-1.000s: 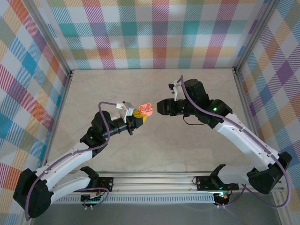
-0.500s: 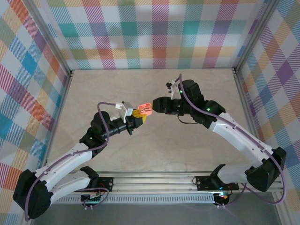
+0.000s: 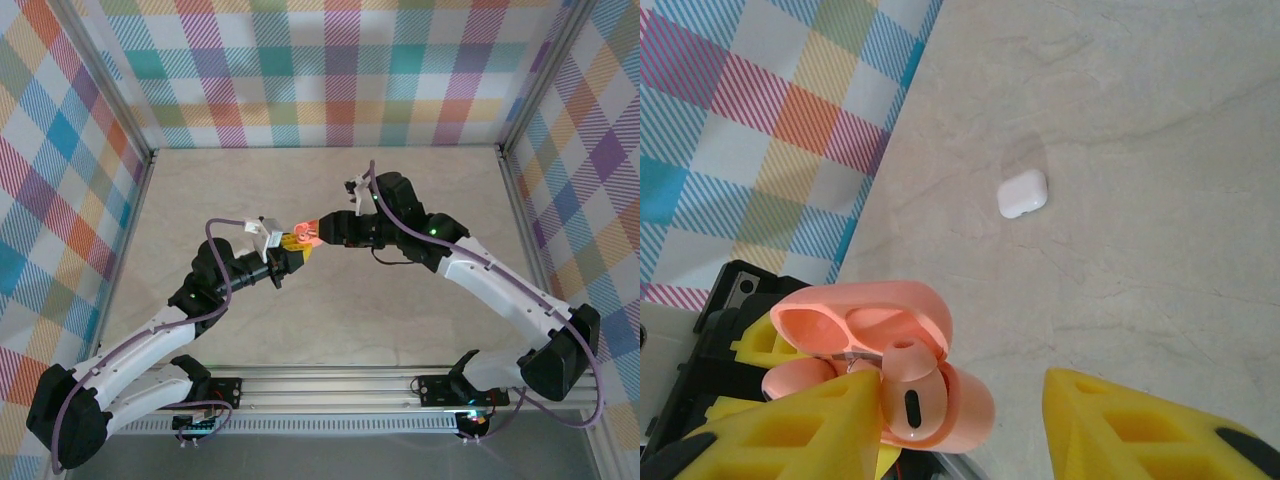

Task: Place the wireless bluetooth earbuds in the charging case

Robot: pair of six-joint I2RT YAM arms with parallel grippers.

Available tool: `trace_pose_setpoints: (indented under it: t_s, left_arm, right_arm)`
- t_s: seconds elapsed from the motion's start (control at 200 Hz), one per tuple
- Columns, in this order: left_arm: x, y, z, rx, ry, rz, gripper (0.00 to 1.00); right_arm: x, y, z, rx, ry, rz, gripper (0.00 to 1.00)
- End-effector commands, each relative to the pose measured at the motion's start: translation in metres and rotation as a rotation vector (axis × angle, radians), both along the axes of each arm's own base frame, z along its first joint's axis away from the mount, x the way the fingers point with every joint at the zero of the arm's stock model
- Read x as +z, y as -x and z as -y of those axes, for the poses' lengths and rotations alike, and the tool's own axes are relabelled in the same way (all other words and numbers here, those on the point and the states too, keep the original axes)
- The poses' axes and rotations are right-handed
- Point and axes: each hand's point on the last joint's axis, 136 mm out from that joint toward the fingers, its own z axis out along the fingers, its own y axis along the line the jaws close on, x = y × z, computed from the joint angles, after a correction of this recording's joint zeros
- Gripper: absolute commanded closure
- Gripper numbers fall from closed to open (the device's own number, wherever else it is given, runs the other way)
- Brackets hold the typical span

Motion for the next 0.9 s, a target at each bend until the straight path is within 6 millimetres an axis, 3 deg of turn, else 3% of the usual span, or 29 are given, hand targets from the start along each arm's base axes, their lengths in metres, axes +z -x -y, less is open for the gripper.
trace_pose_setpoints:
  t_s: [0.0, 0.185, 0.465, 0.895]
  left_arm:
    - [0.014, 0.005, 0.0, -0.007, 0.034, 0.048, 1.0]
    - [0.014, 0.005, 0.0, -0.007, 0.03, 0.051, 1.0]
    - [0.011, 0.005, -0.001, -0.004, 0.026, 0.048, 1.0]
    - [0.001, 0.009, -0.002, -0.011, -0.013, 0.04, 1.0]
  right_arm:
    - [0.015, 0.0, -0.008, 0.029, -0.031, 0.032, 0.56]
    - [0.017, 0.001, -0.012, 0.046, -0.038, 0.034, 0.6]
    - [0.02, 0.003, -0.012, 0.059, -0.033, 0.052, 0.79]
    - [0.032, 0.008, 0.0, 0.147, 0.104, 0.18, 0.9]
